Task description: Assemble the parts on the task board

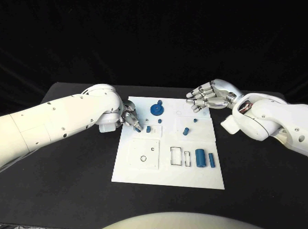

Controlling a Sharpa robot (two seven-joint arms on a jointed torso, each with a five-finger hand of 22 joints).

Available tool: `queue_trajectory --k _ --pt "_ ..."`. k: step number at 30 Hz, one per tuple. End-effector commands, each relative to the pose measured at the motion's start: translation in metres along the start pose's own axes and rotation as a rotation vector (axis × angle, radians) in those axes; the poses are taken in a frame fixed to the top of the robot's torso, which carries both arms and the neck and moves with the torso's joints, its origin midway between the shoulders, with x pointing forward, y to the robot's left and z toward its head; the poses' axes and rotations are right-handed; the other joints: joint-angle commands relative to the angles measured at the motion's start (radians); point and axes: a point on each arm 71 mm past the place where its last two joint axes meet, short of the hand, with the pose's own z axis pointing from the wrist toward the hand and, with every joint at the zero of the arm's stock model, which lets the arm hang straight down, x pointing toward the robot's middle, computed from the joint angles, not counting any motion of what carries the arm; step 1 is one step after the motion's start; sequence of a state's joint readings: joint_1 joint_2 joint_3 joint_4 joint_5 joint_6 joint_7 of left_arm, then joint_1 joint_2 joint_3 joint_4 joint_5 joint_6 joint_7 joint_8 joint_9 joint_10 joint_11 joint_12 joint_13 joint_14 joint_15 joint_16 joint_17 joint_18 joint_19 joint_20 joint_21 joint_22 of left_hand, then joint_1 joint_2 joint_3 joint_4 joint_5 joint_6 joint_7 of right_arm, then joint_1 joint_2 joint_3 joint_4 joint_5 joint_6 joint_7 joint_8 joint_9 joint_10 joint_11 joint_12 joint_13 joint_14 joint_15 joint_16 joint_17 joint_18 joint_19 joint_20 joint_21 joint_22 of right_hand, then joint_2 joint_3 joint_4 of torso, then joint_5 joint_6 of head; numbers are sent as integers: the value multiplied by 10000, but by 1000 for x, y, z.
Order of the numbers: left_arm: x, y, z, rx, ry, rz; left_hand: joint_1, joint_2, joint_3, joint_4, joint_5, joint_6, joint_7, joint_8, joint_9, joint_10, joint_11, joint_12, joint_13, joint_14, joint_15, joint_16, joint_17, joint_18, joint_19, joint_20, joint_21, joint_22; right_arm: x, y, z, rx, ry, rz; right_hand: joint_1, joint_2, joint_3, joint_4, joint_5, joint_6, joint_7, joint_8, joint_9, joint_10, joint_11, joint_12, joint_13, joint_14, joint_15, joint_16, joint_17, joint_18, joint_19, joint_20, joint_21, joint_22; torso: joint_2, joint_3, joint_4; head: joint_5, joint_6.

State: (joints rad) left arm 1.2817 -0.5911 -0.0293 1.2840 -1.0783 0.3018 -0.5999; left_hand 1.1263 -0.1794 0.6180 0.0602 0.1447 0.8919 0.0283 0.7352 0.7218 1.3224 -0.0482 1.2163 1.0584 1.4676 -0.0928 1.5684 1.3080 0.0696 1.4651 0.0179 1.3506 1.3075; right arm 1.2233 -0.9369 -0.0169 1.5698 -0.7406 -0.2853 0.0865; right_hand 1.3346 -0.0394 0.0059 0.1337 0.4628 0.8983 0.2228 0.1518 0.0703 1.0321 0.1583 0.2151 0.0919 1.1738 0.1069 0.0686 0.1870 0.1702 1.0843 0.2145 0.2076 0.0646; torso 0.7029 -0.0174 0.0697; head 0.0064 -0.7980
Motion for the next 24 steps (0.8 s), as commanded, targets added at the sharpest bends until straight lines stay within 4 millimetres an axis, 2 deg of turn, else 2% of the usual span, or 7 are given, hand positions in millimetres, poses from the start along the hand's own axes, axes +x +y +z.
queue_trajectory --k 1,13,18,24 --pt "7 3 3 -213 236 273 -125 64 -246 161 -12 189 -120 -18 -20 86 -10 23 -4 1032 -86 24 2628 -143 114 -71 54 1111 2 1 0 -134 140 68 -7 77 -4 -79 37 -60 27 -44 -16 35 29 -49 -16 28 21 -54 -14 143 71 -30 -58 -9 -2 -1 -1 -5 12" --pt "9 2 7 -328 268 163 -765 248 -1013 833 3 249 -114 -36 -49 104 -4 27 6 1032 -89 24 2628 -148 139 -76 52 1153 3 2 0 -130 217 88 -16 102 -34 -127 35 -88 42 -56 -18 17 48 -80 -134 -16 44 -67 -158 141 73 -7 -201 -12 5 2 -9 -25 22" --pt "10 2 8 -386 331 122 -845 273 -1135 940 5 253 -114 -37 -51 91 -3 10 -17 1032 -90 24 2628 -148 141 -78 46 1157 4 2 0 -91 264 92 -12 111 -56 -168 33 -119 56 -68 -20 -15 65 -108 -205 -54 62 -69 -251 140 70 9 -294 -12 1 17 -11 -33 31" --pt "11 3 9 -442 417 120 -874 262 -1201 981 5 252 -113 -38 -51 78 -2 -8 -43 1032 -92 24 2628 -153 151 -79 65 1175 4 2 0 -64 292 94 -16 114 -68 -184 31 -130 64 -71 -20 -30 73 -120 -232 -72 71 -69 -292 140 68 17 -333 -12 1 11 -4 -52 22"
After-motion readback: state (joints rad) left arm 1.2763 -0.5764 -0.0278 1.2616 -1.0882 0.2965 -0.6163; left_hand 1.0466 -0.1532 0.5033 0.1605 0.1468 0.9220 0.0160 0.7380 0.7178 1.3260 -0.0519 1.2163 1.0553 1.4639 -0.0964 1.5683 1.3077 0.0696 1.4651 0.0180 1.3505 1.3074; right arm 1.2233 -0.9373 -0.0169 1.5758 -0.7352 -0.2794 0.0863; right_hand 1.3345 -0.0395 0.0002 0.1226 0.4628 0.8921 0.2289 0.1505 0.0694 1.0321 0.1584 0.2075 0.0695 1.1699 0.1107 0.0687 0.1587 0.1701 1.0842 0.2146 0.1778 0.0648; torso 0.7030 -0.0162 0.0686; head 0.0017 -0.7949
